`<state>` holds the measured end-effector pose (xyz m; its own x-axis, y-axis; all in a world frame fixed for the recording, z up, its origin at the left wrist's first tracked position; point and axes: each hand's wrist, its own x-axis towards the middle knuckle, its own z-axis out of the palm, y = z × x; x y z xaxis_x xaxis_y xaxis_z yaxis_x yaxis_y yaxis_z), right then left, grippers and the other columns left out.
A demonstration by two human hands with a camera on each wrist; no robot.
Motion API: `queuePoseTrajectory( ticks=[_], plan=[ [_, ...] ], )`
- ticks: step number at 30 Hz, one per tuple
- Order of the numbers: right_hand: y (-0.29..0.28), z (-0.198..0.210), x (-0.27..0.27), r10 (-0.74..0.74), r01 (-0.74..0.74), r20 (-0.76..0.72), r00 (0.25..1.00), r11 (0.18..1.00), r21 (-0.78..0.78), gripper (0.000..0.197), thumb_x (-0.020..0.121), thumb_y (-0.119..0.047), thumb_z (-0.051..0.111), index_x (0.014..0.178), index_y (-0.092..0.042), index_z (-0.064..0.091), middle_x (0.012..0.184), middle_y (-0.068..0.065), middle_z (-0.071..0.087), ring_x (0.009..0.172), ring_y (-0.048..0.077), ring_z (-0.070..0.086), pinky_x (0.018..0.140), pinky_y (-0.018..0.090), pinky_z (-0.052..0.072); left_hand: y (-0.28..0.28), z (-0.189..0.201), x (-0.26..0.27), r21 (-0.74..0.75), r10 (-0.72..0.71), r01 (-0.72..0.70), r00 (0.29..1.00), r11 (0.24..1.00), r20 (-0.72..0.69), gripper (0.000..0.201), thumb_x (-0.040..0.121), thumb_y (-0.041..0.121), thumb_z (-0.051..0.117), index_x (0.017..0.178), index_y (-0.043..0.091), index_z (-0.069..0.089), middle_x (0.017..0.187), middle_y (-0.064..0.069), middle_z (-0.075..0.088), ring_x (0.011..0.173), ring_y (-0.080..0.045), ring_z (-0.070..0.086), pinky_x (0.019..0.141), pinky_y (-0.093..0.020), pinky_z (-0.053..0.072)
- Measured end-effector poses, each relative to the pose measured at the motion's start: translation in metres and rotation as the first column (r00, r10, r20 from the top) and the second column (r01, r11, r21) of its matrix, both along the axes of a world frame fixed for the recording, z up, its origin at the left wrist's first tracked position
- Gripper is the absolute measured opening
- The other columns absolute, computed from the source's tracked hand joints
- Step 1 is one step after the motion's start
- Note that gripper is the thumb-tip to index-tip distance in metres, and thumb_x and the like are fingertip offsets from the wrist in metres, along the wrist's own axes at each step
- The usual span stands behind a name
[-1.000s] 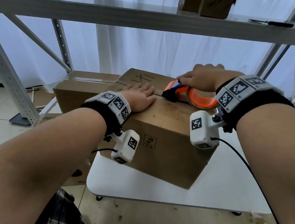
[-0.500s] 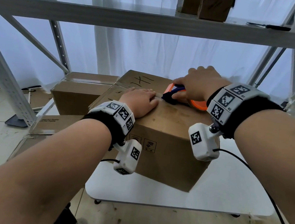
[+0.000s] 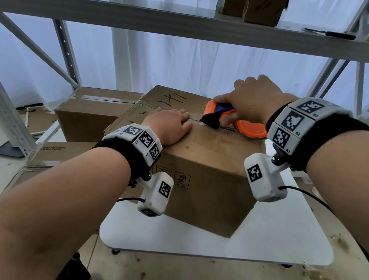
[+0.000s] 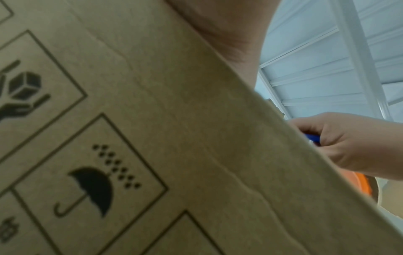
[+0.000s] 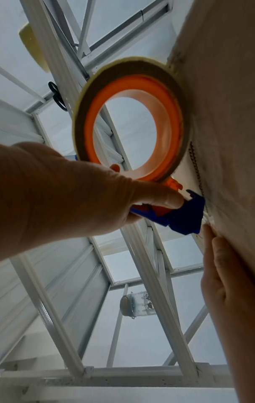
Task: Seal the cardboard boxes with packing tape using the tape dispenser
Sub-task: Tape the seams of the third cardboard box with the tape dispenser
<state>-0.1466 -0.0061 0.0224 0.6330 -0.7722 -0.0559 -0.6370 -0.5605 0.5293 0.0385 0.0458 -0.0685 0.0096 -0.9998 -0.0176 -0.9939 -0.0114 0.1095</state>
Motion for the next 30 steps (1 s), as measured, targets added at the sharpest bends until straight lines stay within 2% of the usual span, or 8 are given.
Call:
queuePoseTrajectory(
  ticks=[2, 5, 7, 15, 19, 24, 26, 30],
  plan=[
    [0.002, 0.001, 0.0, -0.001, 0.001, 0.004, 1.0, 1.0, 0.006, 0.066, 0.081, -0.073, 0.047, 0.14, -0.044, 0.035, 0.1, 0.003, 0.042, 0.106, 0.028, 0.047, 0.081, 0.037, 0.031, -0.001, 0.0, 0.0, -0.003, 0.003, -0.003, 1.0, 1.0, -0.003, 0.053, 0.101, 0.044, 0.021, 0.15, 0.024, 0.023, 0.158, 0.005, 0.018, 0.145, -0.015, 0.017, 0.118, -0.044, 0.012],
    [0.003, -0.003, -0.001, -0.038, 0.039, -0.013, 0.999, 0.997, 0.059, 0.079, 0.078, -0.068, 0.058, 0.145, -0.042, 0.026, 0.118, 0.007, 0.046, 0.113, 0.029, 0.045, 0.087, 0.038, 0.033, -0.002, -0.001, 0.0, 0.0, 0.009, -0.009, 1.0, 1.0, -0.005, 0.052, 0.101, 0.043, 0.021, 0.15, 0.024, 0.023, 0.158, 0.004, 0.018, 0.145, -0.016, 0.017, 0.118, -0.044, 0.012],
    [0.003, -0.004, -0.002, -0.067, 0.067, -0.002, 0.998, 0.993, 0.102, 0.084, 0.077, -0.065, 0.063, 0.147, -0.042, 0.022, 0.121, 0.007, 0.047, 0.111, 0.029, 0.047, 0.083, 0.036, 0.035, -0.002, -0.001, 0.0, 0.001, 0.003, -0.003, 1.0, 1.0, -0.015, 0.052, 0.101, 0.042, 0.022, 0.15, 0.024, 0.023, 0.158, 0.004, 0.018, 0.145, -0.017, 0.017, 0.118, -0.045, 0.012],
    [0.001, 0.006, 0.006, -0.07, 0.065, 0.055, 0.996, 0.994, 0.09, 0.067, 0.079, -0.06, 0.065, 0.138, -0.04, 0.04, 0.102, -0.001, 0.048, 0.096, 0.023, 0.051, 0.077, 0.035, 0.041, 0.0, 0.002, 0.001, 0.032, -0.023, 0.024, 0.999, 0.999, -0.042, 0.051, 0.101, 0.045, 0.019, 0.15, 0.031, 0.019, 0.159, 0.003, 0.014, 0.146, -0.017, 0.012, 0.118, -0.048, 0.006],
    [0.001, 0.024, 0.013, -0.063, 0.062, 0.006, 0.998, 0.995, 0.077, 0.076, 0.078, -0.059, 0.067, 0.144, -0.04, 0.034, 0.124, 0.0, 0.053, 0.11, 0.024, 0.052, 0.076, 0.033, 0.037, 0.003, 0.006, 0.0, 0.032, -0.004, 0.005, 0.999, 0.999, -0.05, 0.055, 0.101, 0.047, 0.02, 0.152, 0.026, 0.015, 0.159, 0.005, 0.015, 0.146, -0.015, 0.013, 0.119, -0.045, 0.006],
    [-0.002, 0.032, 0.02, -0.084, 0.09, -0.05, 0.995, 0.989, 0.121, 0.078, 0.077, -0.054, 0.071, 0.145, -0.041, 0.032, 0.126, -0.003, 0.053, 0.114, 0.023, 0.052, 0.077, 0.033, 0.036, 0.006, 0.01, -0.001, 0.073, 0.006, -0.004, 1.0, 0.997, -0.027, 0.054, 0.101, 0.046, 0.017, 0.152, 0.026, 0.015, 0.159, 0.007, 0.011, 0.146, -0.011, 0.01, 0.119, -0.043, 0.003],
    [-0.004, 0.032, 0.021, -0.1, 0.107, -0.055, 0.993, 0.984, 0.142, 0.078, 0.077, -0.053, 0.071, 0.144, -0.042, 0.032, 0.121, -0.004, 0.053, 0.11, 0.022, 0.052, 0.077, 0.033, 0.037, 0.006, 0.01, -0.001, 0.079, 0.004, -0.002, 1.0, 0.997, -0.028, 0.054, 0.101, 0.046, 0.017, 0.152, 0.026, 0.015, 0.159, 0.008, 0.011, 0.146, -0.011, 0.009, 0.119, -0.042, 0.002],
    [-0.009, 0.016, 0.018, -0.11, 0.115, -0.043, 0.993, 0.982, 0.147, 0.071, 0.08, -0.054, 0.067, 0.142, -0.048, 0.033, 0.092, -0.01, 0.042, 0.091, 0.018, 0.046, 0.075, 0.032, 0.036, 0.004, 0.01, 0.002, 0.087, -0.018, 0.018, 1.0, 0.996, -0.008, 0.055, 0.101, 0.047, 0.017, 0.152, 0.026, 0.015, 0.159, 0.008, 0.011, 0.146, -0.011, 0.009, 0.119, -0.042, 0.003]
  ],
)
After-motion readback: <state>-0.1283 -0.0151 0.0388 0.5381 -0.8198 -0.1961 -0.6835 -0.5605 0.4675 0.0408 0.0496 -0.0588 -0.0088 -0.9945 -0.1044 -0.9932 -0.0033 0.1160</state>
